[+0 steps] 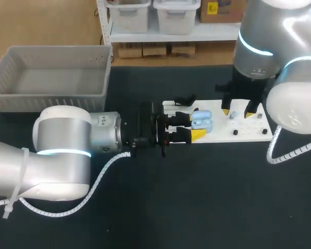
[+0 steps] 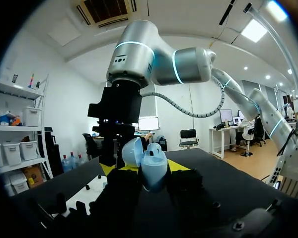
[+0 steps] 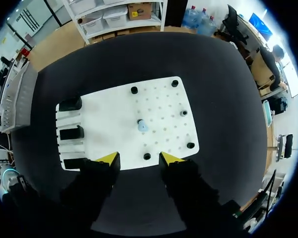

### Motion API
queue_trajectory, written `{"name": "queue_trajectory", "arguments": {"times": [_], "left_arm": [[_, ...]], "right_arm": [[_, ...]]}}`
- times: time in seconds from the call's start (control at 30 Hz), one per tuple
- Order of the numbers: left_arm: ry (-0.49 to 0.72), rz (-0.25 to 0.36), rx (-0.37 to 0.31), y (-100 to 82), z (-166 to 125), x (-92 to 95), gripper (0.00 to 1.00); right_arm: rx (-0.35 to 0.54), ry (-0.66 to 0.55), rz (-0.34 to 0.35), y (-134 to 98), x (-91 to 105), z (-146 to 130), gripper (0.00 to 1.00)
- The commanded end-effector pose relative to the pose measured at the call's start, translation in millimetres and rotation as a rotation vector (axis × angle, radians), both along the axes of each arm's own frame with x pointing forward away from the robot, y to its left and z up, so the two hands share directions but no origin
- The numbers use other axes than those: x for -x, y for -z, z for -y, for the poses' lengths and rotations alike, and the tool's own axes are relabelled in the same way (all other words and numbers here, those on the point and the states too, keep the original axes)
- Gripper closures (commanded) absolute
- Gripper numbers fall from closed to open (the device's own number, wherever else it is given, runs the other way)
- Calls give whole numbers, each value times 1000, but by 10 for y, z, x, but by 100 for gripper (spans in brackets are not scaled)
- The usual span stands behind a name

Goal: Pick up each earbud case from the left stands, insert the matching earbuds, close the lid, and place the case in the box.

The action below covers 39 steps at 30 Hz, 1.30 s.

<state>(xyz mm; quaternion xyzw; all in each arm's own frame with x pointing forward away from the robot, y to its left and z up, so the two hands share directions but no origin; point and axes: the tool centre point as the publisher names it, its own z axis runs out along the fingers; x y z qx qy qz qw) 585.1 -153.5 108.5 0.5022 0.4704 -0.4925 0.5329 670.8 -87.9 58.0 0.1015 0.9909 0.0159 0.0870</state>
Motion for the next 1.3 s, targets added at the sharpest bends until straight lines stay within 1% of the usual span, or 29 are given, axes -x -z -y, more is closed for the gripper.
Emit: {"name": "queue_trajectory", "arguments": {"times": [0.03, 0.1, 0.13, 0.37, 0.8, 0.93, 1.3], "left_arm": [[-8, 3, 1, 6, 6, 18, 100], [-8, 3, 1, 6, 6, 18, 100], [-8, 3, 1, 6, 6, 18, 100], [-8, 3, 1, 6, 6, 18, 100], [-8, 3, 1, 6, 6, 18, 100], [-8, 3, 1, 6, 6, 18, 100], [-8, 3, 1, 6, 6, 18, 100]], "right_arm": [[-12, 0, -13, 37, -73, 4, 46], [-16, 2, -17, 77, -83, -13, 47], [-19, 4, -22, 98, -86, -19, 50], [-22, 25, -41, 276, -158, 13, 53], [-48, 71, -34, 351, -277, 75, 57], [-53, 83, -29, 362, -284, 94, 62], [-59, 114, -35, 426, -347, 130, 60]]}}
